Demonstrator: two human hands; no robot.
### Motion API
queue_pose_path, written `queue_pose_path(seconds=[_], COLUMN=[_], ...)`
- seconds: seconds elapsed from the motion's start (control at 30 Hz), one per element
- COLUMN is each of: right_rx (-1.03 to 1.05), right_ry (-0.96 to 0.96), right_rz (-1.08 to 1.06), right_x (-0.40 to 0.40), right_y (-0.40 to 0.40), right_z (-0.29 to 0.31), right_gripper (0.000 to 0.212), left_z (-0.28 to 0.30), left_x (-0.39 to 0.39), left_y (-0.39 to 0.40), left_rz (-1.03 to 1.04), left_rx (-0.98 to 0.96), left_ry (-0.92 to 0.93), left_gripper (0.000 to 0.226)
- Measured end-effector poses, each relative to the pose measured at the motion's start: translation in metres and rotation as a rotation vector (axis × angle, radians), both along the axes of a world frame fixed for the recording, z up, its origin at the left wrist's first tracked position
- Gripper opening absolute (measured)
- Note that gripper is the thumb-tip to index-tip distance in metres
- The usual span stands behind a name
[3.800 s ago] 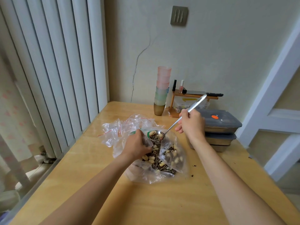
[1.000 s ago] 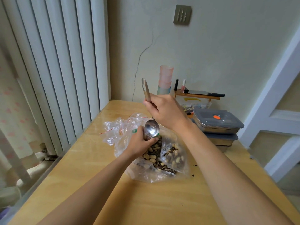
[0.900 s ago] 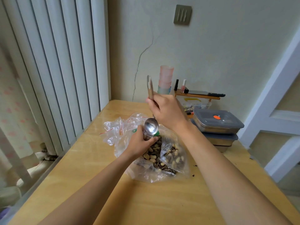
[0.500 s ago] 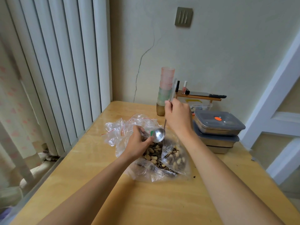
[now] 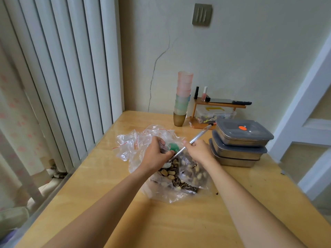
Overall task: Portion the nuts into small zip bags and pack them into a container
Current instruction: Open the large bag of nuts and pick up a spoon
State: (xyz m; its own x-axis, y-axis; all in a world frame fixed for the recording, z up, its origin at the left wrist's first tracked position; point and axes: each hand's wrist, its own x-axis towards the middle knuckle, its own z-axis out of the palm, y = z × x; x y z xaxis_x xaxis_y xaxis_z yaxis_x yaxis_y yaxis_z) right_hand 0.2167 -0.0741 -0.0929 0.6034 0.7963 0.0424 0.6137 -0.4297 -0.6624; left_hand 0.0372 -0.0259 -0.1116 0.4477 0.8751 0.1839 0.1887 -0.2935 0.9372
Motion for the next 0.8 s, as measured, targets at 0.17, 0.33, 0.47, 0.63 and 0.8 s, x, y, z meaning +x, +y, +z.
queue_pose_path(seconds=[0.17, 0.33, 0.47, 0.63, 0.8], right_rx=[-0.060, -0.002, -0.033, 0.082, 0.236], right_ry=[-0.314, -0.003, 0.030, 0.014, 0.058], right_rz=[-0.011, 0.408, 0.430, 0.395, 0.327], right_x=[-0.021, -0.048, -0.051, -0.050, -0.053], right_y=[-0.003, -0.010, -0.009, -0.007, -0.003], right_z=[0.025, 0.050, 0.049, 0.046, 0.048], right_gripper=[0.055, 0.058, 0.013, 0.005, 0.013], left_z=[-0.002, -0.001, 0.002, 0.013, 0.018], left_x=[0.006, 0.005, -0.003, -0.014, -0.018], left_y=[0.002, 0.004, 0.006, 0.005, 0.016], left_rz=[0.036, -0.002, -0.118, -0.204, -0.013], left_rx=[0.054, 0.027, -0.088, -0.196, -0.171], left_ry=[0.070, 0.064, 0.002, -0.040, -0.165], left_gripper=[0.050, 0.052, 0.063, 0.049, 0.013])
